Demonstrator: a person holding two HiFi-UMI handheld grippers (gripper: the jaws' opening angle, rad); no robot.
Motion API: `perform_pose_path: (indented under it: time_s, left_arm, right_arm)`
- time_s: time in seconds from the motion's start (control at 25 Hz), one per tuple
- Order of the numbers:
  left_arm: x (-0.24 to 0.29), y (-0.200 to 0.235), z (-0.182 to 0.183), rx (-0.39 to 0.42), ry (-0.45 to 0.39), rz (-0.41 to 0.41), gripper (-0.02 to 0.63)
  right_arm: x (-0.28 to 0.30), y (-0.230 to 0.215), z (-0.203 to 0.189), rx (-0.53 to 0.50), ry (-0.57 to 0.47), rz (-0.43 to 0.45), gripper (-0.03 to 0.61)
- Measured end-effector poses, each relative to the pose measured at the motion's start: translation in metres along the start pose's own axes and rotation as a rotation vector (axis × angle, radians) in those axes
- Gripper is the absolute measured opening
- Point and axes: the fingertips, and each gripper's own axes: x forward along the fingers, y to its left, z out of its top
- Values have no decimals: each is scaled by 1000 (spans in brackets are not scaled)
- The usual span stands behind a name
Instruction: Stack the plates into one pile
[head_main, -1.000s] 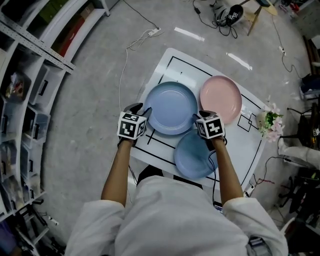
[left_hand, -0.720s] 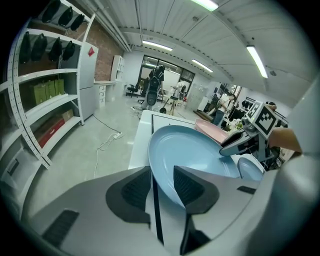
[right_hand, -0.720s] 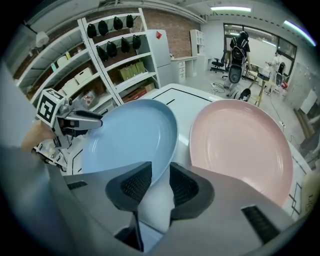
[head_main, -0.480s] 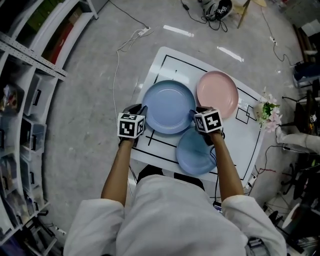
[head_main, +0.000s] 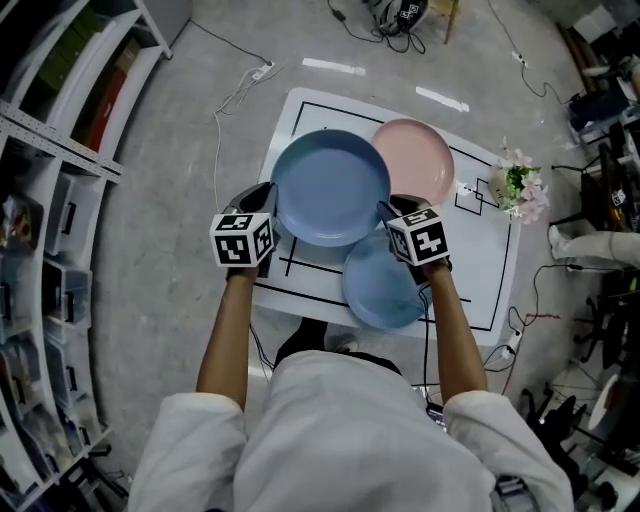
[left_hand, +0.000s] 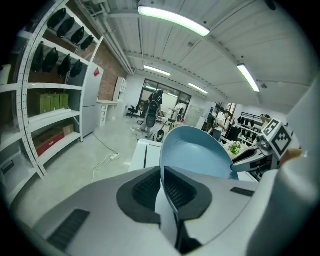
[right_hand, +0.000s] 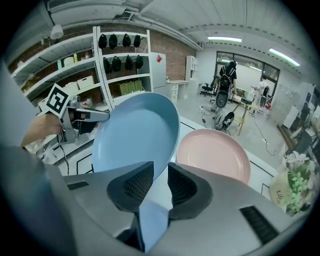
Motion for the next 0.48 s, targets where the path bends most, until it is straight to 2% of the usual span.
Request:
perform_pose_path:
  time_s: [0.24, 0.48]
  left_arm:
    - [-31, -75, 14, 52, -46, -65, 32]
    - [-59, -155, -17, 111, -9, -140, 32]
  right_arm:
    - [-85, -15, -29, 43, -84, -69, 93]
    - [-153, -19, -102, 118, -87, -128, 91]
